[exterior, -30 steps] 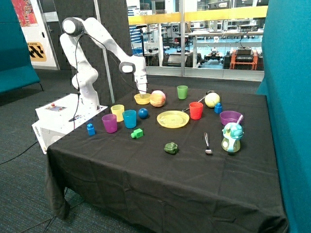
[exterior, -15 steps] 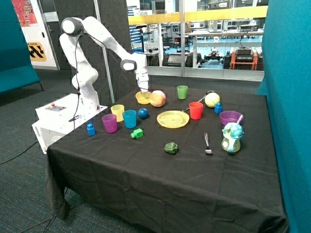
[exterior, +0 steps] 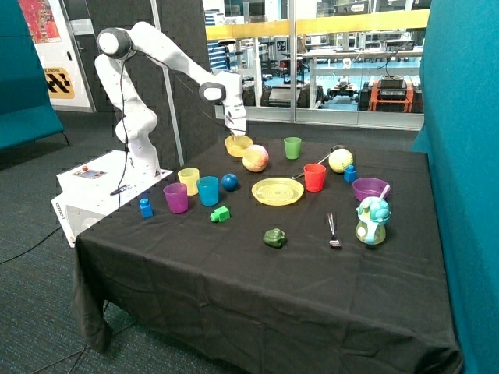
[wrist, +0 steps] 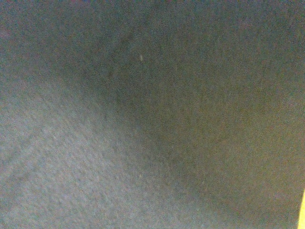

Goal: Place the bowl on the plate and the cup in the bowl matching the color

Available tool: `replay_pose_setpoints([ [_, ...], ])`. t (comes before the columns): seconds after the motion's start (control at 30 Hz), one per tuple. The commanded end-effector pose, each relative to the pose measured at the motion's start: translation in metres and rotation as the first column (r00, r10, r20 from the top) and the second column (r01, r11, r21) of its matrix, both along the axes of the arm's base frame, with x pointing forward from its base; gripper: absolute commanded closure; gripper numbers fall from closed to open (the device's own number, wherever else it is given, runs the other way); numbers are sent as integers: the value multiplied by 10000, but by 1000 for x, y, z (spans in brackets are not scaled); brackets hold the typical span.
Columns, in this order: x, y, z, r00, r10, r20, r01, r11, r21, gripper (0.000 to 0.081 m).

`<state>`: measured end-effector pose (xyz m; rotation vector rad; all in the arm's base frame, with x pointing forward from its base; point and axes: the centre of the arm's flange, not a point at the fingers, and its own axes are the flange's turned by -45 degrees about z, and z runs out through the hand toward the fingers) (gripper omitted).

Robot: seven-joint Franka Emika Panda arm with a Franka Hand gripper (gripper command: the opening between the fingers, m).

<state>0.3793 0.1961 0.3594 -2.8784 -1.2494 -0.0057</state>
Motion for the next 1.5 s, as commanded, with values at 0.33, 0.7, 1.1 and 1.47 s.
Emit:
replay_pose_setpoints([
  [0.33, 69, 25, 69, 9994, 348, -18, -348, 9994, -48, 808],
  [0.7, 123, -8, 89, 9904, -1381, -18, 1381, 9904, -48, 738],
  [1.1, 175, -71, 81, 9237, -3831, -18, 3831, 9237, -48, 808],
  [1.47, 209, -124, 64, 8493, -5278, -18, 5278, 8493, -48, 808],
])
